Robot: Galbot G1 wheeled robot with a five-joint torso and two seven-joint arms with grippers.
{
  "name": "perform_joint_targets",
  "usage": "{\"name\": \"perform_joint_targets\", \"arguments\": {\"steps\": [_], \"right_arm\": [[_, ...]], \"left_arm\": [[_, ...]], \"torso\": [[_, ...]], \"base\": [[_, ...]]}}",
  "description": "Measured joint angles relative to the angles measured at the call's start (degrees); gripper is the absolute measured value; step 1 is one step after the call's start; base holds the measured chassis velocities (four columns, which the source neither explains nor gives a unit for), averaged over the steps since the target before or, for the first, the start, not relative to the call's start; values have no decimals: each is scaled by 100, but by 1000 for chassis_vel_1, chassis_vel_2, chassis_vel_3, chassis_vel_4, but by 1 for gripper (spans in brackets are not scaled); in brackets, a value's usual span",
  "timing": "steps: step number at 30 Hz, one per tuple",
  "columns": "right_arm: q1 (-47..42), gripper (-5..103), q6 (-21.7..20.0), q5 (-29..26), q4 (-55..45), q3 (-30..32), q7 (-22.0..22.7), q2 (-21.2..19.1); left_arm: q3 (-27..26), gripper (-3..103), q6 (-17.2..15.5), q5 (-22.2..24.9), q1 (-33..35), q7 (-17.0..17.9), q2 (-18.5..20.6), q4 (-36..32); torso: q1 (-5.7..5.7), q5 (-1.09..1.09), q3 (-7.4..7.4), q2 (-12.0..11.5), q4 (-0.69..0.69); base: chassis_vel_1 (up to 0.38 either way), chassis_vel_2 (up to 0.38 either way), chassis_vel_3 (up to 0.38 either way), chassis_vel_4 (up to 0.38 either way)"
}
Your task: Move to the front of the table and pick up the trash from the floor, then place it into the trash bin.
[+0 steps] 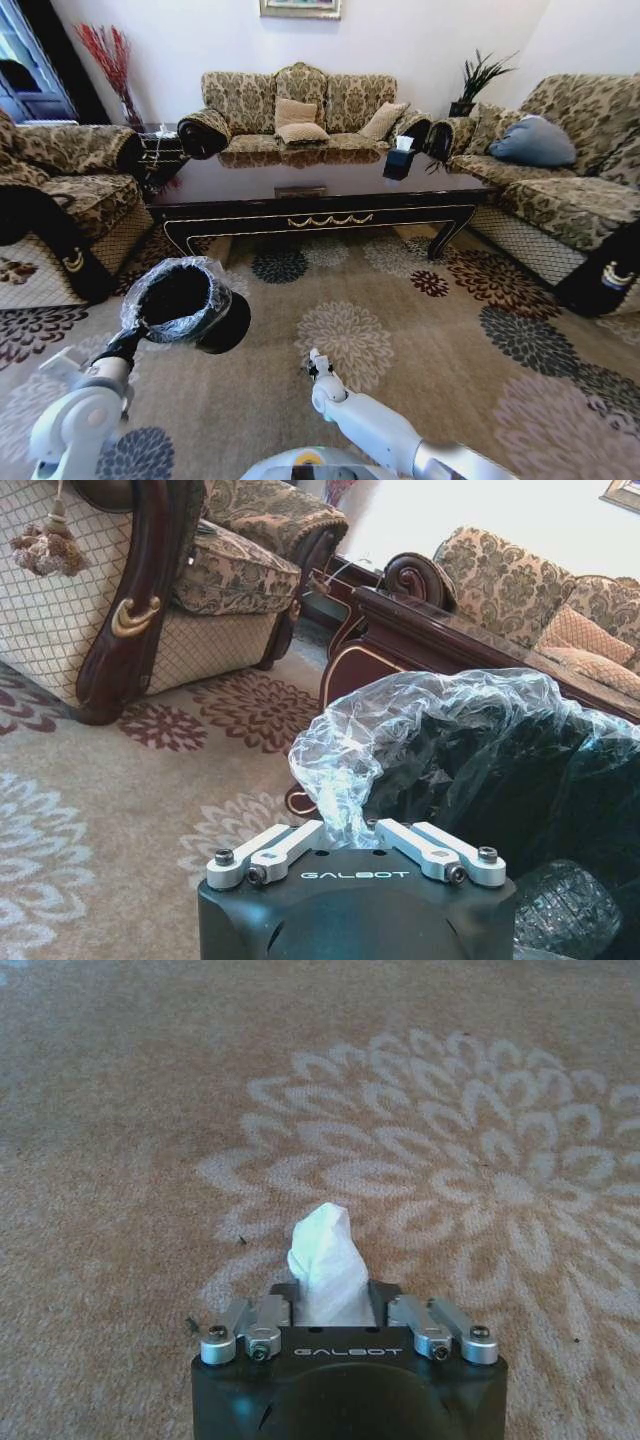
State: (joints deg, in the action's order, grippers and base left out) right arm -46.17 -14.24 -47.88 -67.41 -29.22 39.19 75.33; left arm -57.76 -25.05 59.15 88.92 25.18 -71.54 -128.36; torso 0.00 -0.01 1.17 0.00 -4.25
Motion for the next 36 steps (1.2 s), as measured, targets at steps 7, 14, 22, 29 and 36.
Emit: {"name": "perform_joint_targets", "arguments": {"steps": [7, 14, 22, 29, 36], "right_arm": [[-49, 17, 106, 102, -101, -29, -32, -75], [-67, 1, 313, 210, -362, 5, -102, -170], [234, 0, 1723, 716, -1353, 380, -1914, -797], [647, 0, 2746, 716, -1889, 447, -2909, -1271], [1022, 0, 3413, 760, -2124, 329, -3527, -1198]], "left_arm": [[5, 3, 11, -37, 25, 0, -9, -5], [11, 3, 28, -68, 55, -1, -29, -9], [273, 3, 78, -186, 115, -7, -95, 173], [602, 3, 88, -204, 71, -10, -174, 471], [1069, 3, 149, -576, -17, -30, -236, 772]], "torso": [[0, 1, 0, 0, 1], [0, 1, 0, 0, 1], [0, 1, 0, 0, 2], [0, 2, 0, 0, 0], [0, 2, 0, 0, 2]], "base": [[0, 0, 0, 0], [0, 0, 0, 0], [0, 0, 0, 0], [0, 0, 0, 0], [0, 0, 0, 0]]}}
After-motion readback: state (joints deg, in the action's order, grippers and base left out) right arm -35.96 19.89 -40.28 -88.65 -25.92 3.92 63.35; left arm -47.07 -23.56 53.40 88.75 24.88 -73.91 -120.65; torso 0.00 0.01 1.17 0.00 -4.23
